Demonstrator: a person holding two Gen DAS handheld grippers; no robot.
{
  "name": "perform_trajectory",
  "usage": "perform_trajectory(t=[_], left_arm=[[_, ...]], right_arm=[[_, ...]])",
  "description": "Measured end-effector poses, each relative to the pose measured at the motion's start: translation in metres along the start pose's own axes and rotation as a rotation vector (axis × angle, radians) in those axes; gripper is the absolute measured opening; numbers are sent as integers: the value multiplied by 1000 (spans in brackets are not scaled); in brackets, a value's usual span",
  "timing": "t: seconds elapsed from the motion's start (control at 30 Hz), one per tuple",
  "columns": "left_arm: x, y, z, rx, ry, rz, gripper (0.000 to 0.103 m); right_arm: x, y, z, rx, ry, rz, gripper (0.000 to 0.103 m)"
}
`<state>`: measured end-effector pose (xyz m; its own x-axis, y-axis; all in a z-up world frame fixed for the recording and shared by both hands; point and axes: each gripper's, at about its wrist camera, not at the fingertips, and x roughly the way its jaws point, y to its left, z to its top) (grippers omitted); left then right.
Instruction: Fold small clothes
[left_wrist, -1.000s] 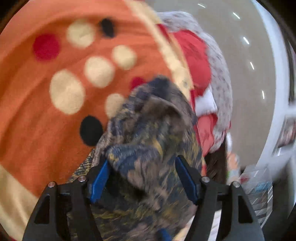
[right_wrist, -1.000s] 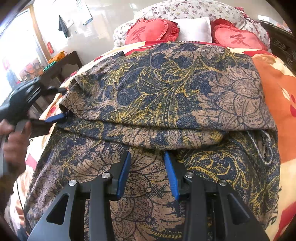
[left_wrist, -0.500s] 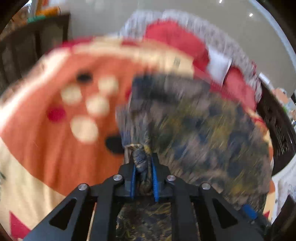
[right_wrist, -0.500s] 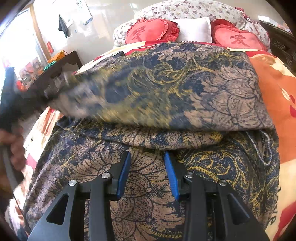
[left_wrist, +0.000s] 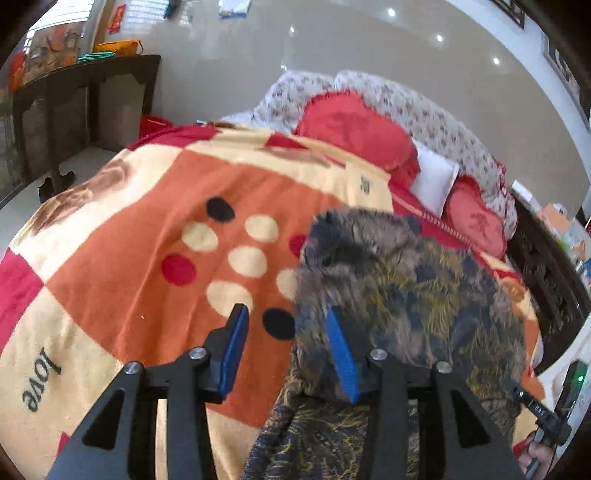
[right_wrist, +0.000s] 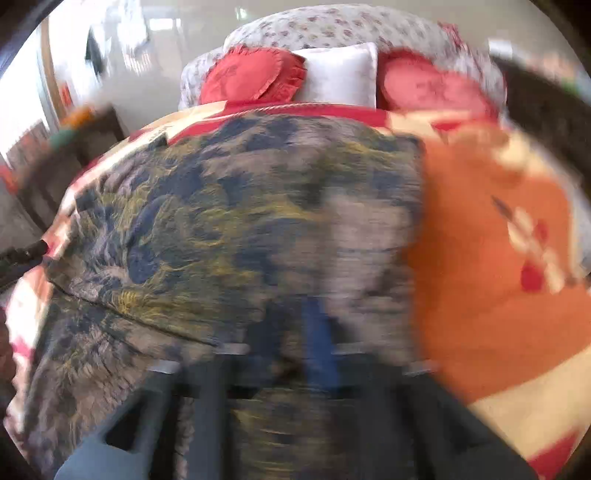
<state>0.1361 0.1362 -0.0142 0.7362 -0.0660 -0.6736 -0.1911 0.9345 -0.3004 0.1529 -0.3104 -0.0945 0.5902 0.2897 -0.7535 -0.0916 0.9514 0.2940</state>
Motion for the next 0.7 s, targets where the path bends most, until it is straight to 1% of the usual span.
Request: perform_trajectory(t=[0.03,0.13,0.2,0.23,0.27,0.3,0.33,0.4,0.43,0.47,0.5,0.53,0.57,0.6,0.63,0.7], left_arm=[[1,1,1,-9,-2,-13,49],[11,-13,1,-18,28,-78,55],[23,-26,-2,3,58,-114,58],[30,-33,-5,20,73,-117,58],[39,-38,-7,42,86,-98,58],[48,-42,-8,62,95,-58,58],[57,-45,-8,75,102,-28,58],[68,-48,-9,90,103,-9,58],[73,-48,-9,96,94,7,59],[79,-48,-10,100,85,31,60],[84,-47,-13,102,92,39,67],[91,-45,-17,110,111,41,71],[97,-43,-24,131,126,43,73],[98,-41,-30,150,111,34,73],[97,-41,-31,148,102,35,74],[100,-42,-32,157,106,49,75]], right_arm=[[-7,-14,-1,43,-1,-12,0],[-16,-22,-5,30,1,-83,0],[-17,-28,-7,48,19,-78,0],[-19,-30,-6,80,33,-69,0],[-22,-29,-1,103,58,-77,0],[-29,-24,4,102,53,-100,0],[-35,-16,11,89,28,-124,0],[-49,7,26,33,-51,-159,0],[-51,17,33,13,-93,-194,0],[-50,22,38,12,-125,-217,0],[-41,25,43,17,-139,-222,0],[-27,25,45,17,-117,-242,0],[-10,21,45,17,-75,-279,0],[15,12,39,35,4,-320,0],[24,5,31,54,8,-323,0],[23,-2,20,43,-60,-303,0]])
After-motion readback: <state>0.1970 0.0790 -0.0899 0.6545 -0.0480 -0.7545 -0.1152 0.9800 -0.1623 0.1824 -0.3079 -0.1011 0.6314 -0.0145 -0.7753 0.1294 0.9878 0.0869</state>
